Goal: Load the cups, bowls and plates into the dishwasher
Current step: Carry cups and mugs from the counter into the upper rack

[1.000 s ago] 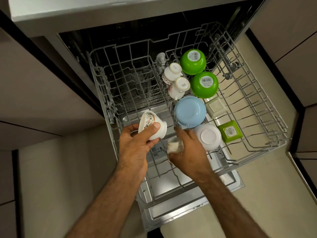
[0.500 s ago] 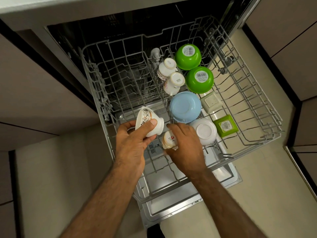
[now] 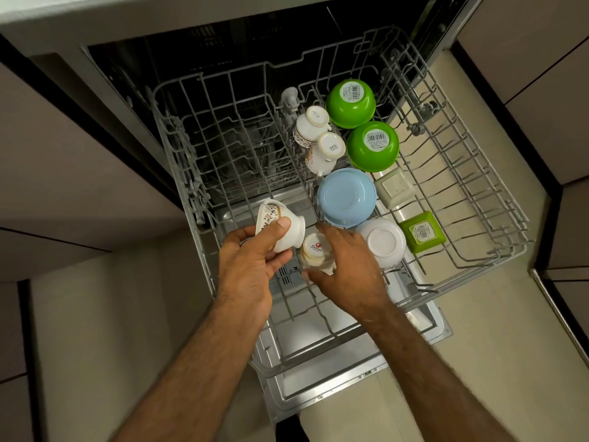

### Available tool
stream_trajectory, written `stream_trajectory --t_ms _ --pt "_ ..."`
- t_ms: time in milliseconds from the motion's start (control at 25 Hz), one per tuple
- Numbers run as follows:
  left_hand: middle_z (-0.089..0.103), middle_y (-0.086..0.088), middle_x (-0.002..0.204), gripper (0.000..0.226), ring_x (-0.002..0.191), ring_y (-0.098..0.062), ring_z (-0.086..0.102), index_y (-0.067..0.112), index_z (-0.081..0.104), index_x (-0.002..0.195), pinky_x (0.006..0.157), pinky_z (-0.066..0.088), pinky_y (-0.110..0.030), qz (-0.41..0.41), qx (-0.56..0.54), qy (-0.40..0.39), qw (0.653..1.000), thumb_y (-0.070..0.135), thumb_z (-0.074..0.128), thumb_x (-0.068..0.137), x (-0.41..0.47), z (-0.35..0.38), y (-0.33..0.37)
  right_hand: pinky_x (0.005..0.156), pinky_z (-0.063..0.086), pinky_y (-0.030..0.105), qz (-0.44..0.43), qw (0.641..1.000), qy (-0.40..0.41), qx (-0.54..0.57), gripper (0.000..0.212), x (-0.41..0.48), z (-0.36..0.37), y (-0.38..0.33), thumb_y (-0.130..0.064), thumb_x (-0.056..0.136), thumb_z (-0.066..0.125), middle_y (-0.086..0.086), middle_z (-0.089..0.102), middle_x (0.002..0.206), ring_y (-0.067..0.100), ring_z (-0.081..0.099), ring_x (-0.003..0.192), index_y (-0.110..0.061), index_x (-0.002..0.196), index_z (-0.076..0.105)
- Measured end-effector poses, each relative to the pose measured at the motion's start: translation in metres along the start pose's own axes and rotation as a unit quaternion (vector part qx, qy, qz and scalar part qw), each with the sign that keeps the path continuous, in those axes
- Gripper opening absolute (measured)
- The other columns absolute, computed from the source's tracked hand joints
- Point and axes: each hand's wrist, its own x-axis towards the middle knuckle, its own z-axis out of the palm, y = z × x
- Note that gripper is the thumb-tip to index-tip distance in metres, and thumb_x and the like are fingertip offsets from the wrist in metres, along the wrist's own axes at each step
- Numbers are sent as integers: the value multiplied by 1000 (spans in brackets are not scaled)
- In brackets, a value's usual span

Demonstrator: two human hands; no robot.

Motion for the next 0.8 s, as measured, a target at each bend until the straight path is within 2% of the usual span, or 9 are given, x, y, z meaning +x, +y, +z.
stream_trajectory --t_ms 120,200,320,480,640,800 --pt "74 -16 113 52 100 -34 75 12 56 114 79 63 -38 -2 2 1 1000 13 87 73 2 -2 1 92 49 35 30 997 30 57 65 1 5 1 -34 75 86 -6 65 123 17 55 113 -26 131 56" --pt "74 -15 112 51 99 -31 75 12 57 111 79 63 -37 3 -3 -1 1000 12 87 71 3 -3 2 92 51 35 26 997 48 61 61 0 9 2 -31 74 87 -5 66 122 17 57 111 -24 128 58" --pt "73 -12 108 48 94 -24 75 12 57 109 80 63 -37 10 -6 -2 1000 11 87 72 4 -3 3 93 43 29 7 999 36 20 64 0 11 -2 -26 75 87 -2 64 126 21 56 116 -23 131 56" --pt "73 -12 108 50 88 -21 76 10 56 113 80 63 -37 9 -4 -8 1000 12 87 73 3 0 2 97 45 34 -1 1000 22 -3 76 4 3 -7 -25 74 87 -1 62 133 23 53 121 -23 140 51" --pt "74 -13 110 53 90 -23 77 9 57 116 76 63 -35 11 -5 -8 1000 12 87 73 0 -1 0 96 49 36 7 1000 15 2 74 5 -1 -2 -27 74 86 -3 64 129 20 55 118 -25 139 51" --pt "74 -12 111 50 89 -20 77 10 57 114 78 62 -35 12 -3 -9 1000 12 86 73 -3 -1 -4 89 48 31 12 1000 15 -3 70 1 1 1 -30 75 85 -3 66 123 18 57 114 -27 136 51"
